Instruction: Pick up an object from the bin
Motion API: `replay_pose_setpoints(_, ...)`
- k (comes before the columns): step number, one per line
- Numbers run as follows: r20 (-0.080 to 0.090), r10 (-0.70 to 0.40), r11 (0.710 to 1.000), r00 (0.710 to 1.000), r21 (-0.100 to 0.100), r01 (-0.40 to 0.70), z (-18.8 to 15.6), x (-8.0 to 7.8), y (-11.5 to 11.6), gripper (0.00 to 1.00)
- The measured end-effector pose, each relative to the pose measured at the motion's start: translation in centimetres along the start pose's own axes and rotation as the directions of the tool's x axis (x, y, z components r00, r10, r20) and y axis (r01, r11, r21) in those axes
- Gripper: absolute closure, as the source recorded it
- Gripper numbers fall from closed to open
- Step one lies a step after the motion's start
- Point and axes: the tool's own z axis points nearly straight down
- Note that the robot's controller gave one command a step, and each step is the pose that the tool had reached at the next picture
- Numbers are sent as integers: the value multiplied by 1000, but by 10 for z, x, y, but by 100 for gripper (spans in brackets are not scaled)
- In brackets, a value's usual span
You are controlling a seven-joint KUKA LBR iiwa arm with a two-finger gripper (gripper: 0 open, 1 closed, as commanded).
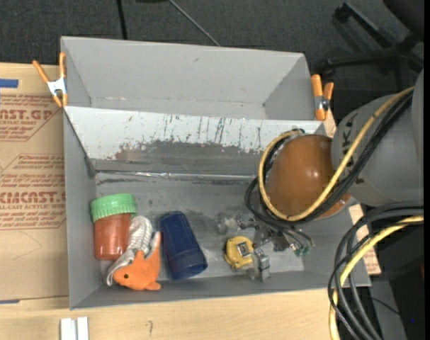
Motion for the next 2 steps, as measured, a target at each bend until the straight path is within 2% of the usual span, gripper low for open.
replay_pose_setpoints(1, -8, 142, 990, 990, 0, -142, 13, -7, -2, 100)
replay_pose_setpoints(2, -8, 142, 990, 990, 0, -142, 13, -7, -2, 100)
